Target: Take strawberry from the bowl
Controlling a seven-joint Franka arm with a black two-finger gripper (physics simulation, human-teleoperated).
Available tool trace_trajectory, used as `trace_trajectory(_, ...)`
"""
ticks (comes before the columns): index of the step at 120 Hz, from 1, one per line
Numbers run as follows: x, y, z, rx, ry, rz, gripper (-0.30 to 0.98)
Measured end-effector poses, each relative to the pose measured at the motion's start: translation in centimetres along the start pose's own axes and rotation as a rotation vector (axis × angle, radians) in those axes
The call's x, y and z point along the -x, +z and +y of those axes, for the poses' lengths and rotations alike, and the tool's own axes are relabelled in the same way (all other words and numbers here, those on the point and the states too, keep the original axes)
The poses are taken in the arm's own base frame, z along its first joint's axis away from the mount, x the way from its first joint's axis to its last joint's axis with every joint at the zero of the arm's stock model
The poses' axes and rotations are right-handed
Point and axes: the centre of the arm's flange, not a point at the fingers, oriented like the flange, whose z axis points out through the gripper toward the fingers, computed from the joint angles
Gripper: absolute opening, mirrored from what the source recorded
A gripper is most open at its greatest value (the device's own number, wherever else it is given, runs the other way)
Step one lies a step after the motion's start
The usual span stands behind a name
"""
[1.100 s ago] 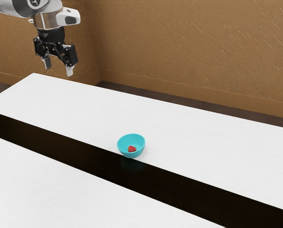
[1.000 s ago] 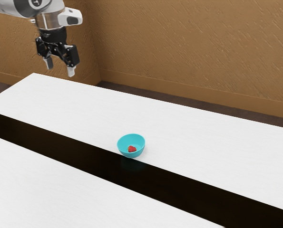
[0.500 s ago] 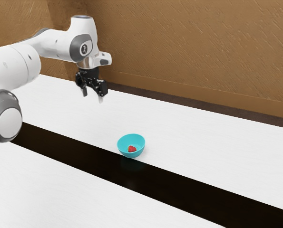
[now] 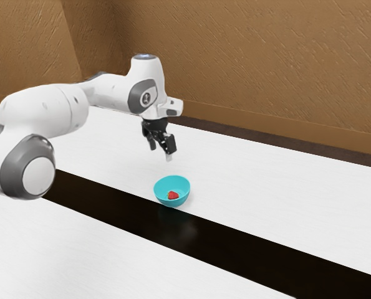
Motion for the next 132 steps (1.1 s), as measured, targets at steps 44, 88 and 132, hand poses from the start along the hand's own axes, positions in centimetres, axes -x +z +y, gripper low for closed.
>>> trace_trajectory(44,-1.0,4.6,7.0,0.047,0.141,-0.061,0.61)
trace_trajectory(88,0.3,3.2,6.6,0.009,0.167,-0.059,0.51)
trace_trajectory(132,3.8,0.5,10.3,-0.003,0.199,-0.103,0.35)
